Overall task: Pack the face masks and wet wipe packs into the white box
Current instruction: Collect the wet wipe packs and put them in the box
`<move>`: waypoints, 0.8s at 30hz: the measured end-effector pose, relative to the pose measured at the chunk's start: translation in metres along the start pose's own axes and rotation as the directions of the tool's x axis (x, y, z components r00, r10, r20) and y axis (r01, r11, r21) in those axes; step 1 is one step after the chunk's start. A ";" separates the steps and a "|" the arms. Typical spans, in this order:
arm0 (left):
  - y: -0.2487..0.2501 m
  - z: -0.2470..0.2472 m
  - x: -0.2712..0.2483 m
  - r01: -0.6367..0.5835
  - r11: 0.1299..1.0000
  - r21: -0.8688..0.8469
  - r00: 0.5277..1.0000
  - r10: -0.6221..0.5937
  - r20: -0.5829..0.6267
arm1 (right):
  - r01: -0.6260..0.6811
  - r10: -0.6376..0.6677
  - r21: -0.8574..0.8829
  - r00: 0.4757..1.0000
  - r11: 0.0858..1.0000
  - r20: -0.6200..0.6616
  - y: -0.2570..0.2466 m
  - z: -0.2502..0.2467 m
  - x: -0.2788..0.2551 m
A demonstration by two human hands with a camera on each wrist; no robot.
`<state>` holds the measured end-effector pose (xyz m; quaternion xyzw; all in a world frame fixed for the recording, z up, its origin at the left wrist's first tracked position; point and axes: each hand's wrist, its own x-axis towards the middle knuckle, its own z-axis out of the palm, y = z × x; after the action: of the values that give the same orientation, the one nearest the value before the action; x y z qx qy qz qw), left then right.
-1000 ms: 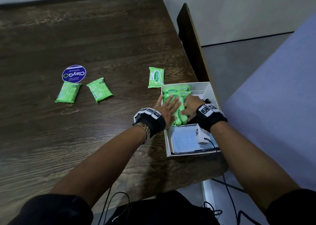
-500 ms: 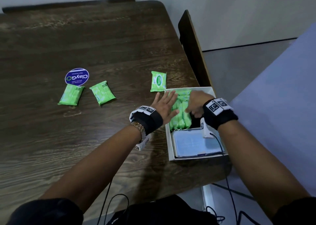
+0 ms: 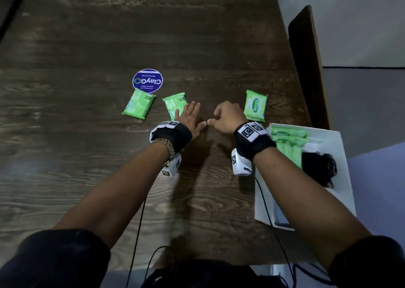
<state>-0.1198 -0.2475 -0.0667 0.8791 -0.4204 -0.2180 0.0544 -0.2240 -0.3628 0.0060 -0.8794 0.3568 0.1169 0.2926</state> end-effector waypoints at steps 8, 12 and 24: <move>-0.122 -0.006 0.021 0.298 0.955 -0.012 0.955 -0.298 0.009 | 0.131 -0.131 0.004 0.991 0.991 0.034 -0.067 0.080 0.072; -0.165 -0.006 0.039 0.373 0.928 -0.002 0.924 -0.371 -0.094 | 0.120 -0.118 -0.073 0.993 0.990 0.029 -0.085 0.120 0.104; -0.189 -0.003 0.059 0.492 0.870 -0.038 0.868 -0.493 -0.062 | 0.009 -0.019 -0.174 0.998 0.985 -0.056 -0.096 0.157 0.128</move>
<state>0.0490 -0.1720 -0.1367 0.9636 -0.1779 -0.1984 0.0206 -0.0645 -0.2858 -0.1315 -0.9070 0.3475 0.1204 0.2051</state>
